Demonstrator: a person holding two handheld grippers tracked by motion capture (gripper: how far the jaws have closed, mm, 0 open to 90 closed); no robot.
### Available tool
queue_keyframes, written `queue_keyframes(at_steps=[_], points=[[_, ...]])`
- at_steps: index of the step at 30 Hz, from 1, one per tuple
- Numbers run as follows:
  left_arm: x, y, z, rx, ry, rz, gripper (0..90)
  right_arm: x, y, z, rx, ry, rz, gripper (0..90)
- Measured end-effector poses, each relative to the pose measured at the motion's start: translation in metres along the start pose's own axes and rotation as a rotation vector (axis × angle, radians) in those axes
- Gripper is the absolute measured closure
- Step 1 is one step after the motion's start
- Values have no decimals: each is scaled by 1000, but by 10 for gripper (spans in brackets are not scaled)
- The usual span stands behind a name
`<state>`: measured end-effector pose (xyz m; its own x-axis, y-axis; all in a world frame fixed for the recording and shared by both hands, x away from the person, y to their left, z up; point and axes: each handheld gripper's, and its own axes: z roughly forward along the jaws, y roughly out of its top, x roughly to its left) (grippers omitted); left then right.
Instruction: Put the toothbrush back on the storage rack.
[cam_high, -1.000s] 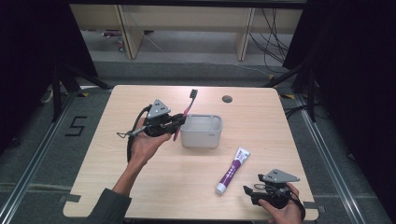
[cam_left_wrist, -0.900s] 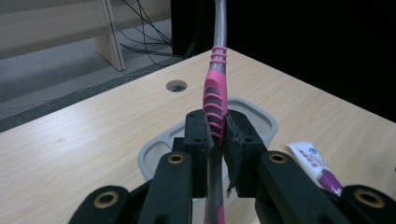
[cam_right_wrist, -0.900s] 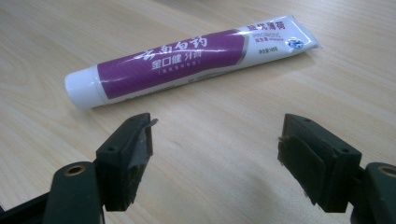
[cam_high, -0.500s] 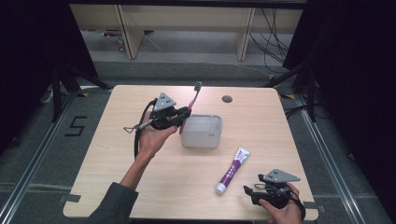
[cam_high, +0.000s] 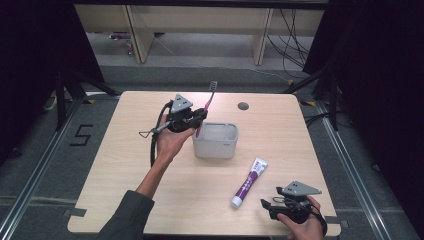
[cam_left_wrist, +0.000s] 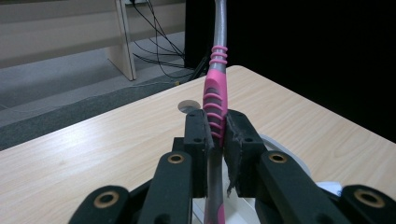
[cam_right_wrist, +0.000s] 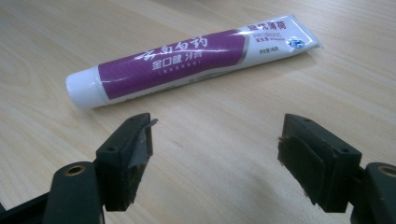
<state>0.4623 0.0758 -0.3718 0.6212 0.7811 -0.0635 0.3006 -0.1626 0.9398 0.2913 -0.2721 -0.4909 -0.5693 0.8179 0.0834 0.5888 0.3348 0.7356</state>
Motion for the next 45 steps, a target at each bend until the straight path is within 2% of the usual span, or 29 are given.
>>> queue_keyframes(at_steps=[6,17,26,33,34,39,45], points=[[4,-2,8,-9,17,-18,794,0,0,0,-1,1,-3,264],[9,-9,16,-38,47,-27,793,0,0,0,0,5,-6,264],[13,-21,22,-20,59,-46,793,-1,0,0,-1,-3,-16,264],[13,-24,24,-11,55,-49,792,0,-1,0,0,-2,-10,264],[12,-26,26,5,54,-45,792,-1,0,0,-1,-3,-15,264],[13,-31,28,12,55,-51,792,0,0,0,1,1,-9,264],[13,-38,30,50,64,-49,792,-1,0,0,-2,-4,-15,264]])
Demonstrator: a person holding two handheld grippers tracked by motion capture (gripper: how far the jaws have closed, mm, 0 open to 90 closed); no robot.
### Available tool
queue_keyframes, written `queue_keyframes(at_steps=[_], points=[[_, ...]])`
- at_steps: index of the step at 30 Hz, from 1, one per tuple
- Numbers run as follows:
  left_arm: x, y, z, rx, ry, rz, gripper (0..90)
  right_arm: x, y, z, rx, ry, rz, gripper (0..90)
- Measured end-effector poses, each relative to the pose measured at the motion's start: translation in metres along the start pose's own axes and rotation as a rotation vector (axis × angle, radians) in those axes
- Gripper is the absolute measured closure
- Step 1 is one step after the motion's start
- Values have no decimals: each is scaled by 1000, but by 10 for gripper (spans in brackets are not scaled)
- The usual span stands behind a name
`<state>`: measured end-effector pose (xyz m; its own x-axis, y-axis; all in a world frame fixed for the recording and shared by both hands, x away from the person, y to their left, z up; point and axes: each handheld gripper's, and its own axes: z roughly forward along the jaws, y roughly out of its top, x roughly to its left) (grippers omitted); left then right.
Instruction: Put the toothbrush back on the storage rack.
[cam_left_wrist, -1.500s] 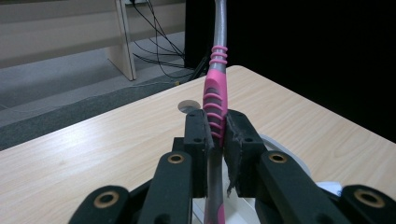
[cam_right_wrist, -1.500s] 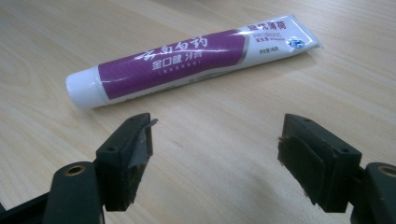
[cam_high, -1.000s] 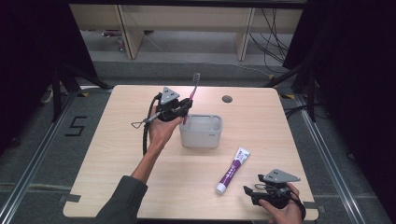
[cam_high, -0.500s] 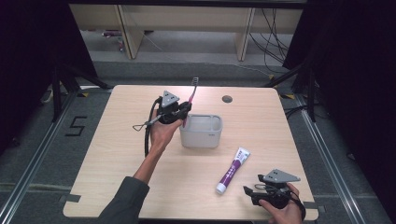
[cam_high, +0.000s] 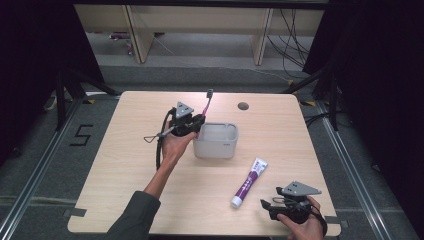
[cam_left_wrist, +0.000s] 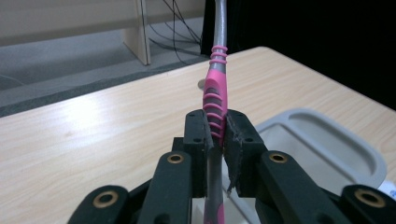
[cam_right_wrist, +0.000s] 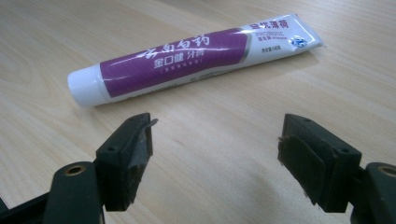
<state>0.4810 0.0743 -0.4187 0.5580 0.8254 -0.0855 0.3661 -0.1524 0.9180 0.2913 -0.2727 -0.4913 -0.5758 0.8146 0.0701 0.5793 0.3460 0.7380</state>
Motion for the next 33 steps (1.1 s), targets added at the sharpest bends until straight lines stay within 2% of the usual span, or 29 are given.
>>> queue_keyframes(at_steps=[1,7,14,16,17,19,24,29,30,33], points=[[-1,-1,0,0,0,3,791,1,0,0,9,9,15,264],[-2,-5,0,35,5,13,791,0,0,0,3,3,-3,264],[0,-7,-1,56,12,19,791,1,0,0,9,10,14,264],[0,-8,-1,58,14,18,803,1,0,1,2,8,7,264],[1,-9,-2,59,12,15,802,-1,0,1,0,-5,-22,264],[0,-9,-3,68,10,23,815,0,0,1,4,1,-3,265],[-1,-9,-5,72,16,19,811,1,0,1,7,2,0,264],[-1,-8,-7,71,15,17,812,0,0,1,6,0,-12,264],[0,-8,-8,84,14,31,812,-1,0,1,-1,-3,-22,264],[0,-7,-9,89,14,35,812,-1,0,1,2,-5,-22,264]])
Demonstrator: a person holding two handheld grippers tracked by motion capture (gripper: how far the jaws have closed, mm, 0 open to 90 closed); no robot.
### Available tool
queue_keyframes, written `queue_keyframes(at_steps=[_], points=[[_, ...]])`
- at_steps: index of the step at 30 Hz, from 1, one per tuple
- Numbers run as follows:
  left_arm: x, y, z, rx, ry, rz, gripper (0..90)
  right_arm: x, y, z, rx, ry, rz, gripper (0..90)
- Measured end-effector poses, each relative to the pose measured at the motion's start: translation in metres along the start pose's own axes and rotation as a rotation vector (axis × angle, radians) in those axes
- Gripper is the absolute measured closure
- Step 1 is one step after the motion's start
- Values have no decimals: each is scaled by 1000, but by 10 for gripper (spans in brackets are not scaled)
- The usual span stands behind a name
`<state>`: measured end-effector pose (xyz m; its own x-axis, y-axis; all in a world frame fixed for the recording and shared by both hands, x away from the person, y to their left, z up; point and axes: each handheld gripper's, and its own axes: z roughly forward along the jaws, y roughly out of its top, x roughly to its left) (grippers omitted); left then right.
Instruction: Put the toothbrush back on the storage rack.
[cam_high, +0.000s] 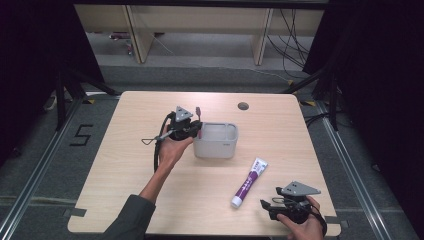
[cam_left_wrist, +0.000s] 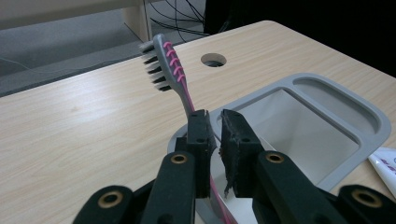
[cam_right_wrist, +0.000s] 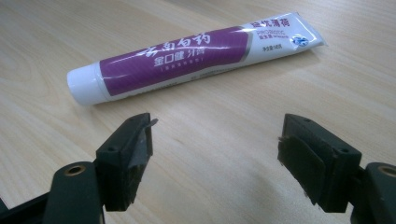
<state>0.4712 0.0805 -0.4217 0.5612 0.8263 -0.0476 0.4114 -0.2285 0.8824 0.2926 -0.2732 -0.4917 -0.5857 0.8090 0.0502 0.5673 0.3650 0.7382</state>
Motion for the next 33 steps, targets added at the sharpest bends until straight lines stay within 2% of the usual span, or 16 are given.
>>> queue_keyframes(at_steps=[4,9,10,12,13,15,18,20,23,24,26,27,29,30,31,33], points=[[-2,1,-4,-9,-3,-8,809,2,0,0,3,10,27,264],[-3,1,-11,7,-10,6,766,1,0,-1,4,6,26,265],[-5,1,-15,-1,-6,-18,766,1,0,-1,4,9,35,265],[-5,1,-21,1,-5,-27,691,1,0,-1,3,7,33,265],[-4,0,-23,9,-2,-18,642,2,0,-1,13,14,51,265],[-5,-2,-30,19,1,-33,590,0,0,-1,-1,0,19,265],[-5,-5,-39,23,-15,-55,519,1,0,-1,1,6,30,265],[-3,-8,-48,47,-24,-43,480,2,0,-1,13,7,52,265],[-3,-13,-57,53,-41,-64,410,1,0,-1,3,1,42,265],[-2,-15,-61,68,-46,-57,395,1,0,-1,3,0,42,265],[-3,-20,-66,67,-51,-66,368,1,0,-1,3,1,43,265],[-2,-23,-71,83,-58,-51,359,1,0,0,2,2,43,265],[-2,-28,-77,90,-66,-49,339,2,0,0,4,7,48,266],[-3,-32,-81,84,-64,-60,332,2,0,-1,10,11,59,266],[-2,-35,-85,90,-75,-50,323,2,0,0,5,9,50,266],[-3,-43,-92,88,-75,-60,313,-1,0,0,-5,3,27,266]])
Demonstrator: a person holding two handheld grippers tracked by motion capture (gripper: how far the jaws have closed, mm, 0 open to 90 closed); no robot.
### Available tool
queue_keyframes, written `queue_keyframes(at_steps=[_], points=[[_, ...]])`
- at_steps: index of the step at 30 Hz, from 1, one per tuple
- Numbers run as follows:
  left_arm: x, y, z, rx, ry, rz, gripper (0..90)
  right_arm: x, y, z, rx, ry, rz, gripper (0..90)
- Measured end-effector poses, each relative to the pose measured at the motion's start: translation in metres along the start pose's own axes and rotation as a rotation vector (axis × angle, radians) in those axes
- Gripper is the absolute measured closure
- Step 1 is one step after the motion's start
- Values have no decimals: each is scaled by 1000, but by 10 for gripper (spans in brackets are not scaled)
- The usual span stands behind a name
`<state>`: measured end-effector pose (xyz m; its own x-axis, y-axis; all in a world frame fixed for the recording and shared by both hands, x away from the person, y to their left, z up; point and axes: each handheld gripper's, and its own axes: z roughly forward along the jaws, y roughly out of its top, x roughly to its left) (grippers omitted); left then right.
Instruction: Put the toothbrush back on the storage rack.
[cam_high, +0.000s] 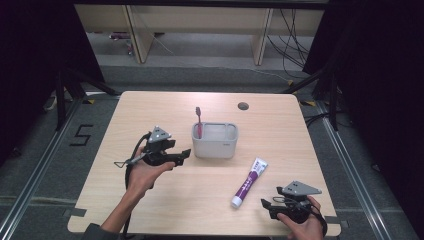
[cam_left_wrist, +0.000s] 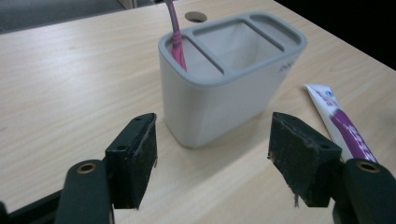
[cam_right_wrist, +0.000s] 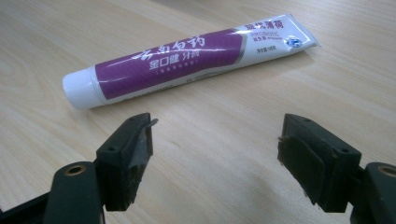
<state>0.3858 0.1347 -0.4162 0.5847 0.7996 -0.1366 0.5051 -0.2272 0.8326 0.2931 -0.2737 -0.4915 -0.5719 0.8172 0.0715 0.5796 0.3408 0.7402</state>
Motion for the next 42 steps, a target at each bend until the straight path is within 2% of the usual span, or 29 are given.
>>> queue_keyframes(at_steps=[2,3,4,8,9,11,12,14,15,16,17,18,21,23,26,28,30,32,36,38,42], points=[[0,-7,-5,17,-4,2,301,0,0,0,-9,7,3,267],[2,-10,-7,20,-9,8,294,0,0,-1,-5,-7,0,268],[1,-13,-9,9,-8,-7,293,0,0,-1,-2,0,1,268],[1,-23,-17,18,-8,8,289,0,0,0,9,32,7,268],[1,-25,-18,8,-11,3,289,0,0,0,10,29,8,268],[2,-27,-21,18,-8,14,290,0,0,0,0,1,-2,268],[1,-29,-21,4,-2,-3,289,0,0,0,1,16,8,268],[2,-32,-23,14,-5,14,290,0,0,-1,9,32,11,268],[2,-34,-24,16,-5,18,290,1,0,-1,5,11,12,268],[1,-36,-23,2,-6,-2,289,1,0,-1,5,12,12,268],[1,-38,-24,2,-8,2,290,1,-1,-1,7,3,11,268],[2,-41,-25,19,-12,16,290,-1,0,-1,0,-2,-9,268],[0,-47,-26,3,-5,-8,290,-1,0,-1,0,-3,-10,268],[1,-52,-28,16,-5,0,290,-1,0,-1,0,-3,-10,268],[1,-59,-29,11,-5,-5,290,0,-1,-1,2,11,1,269],[2,-63,-29,14,-10,-7,288,0,-1,-2,1,-3,-5,269],[3,-68,-31,35,-2,0,282,-1,-1,-1,-1,0,-7,269],[2,-73,-30,28,-11,-12,277,-1,-1,-1,-1,1,-6,269],[3,-80,-32,36,-9,-1,274,-1,-1,-2,-2,1,-6,269],[1,-83,-32,25,-6,-20,274,-1,-1,-1,0,14,0,269],[2,-89,-36,32,-9,-19,275,-1,-1,-1,-1,15,0,270]])
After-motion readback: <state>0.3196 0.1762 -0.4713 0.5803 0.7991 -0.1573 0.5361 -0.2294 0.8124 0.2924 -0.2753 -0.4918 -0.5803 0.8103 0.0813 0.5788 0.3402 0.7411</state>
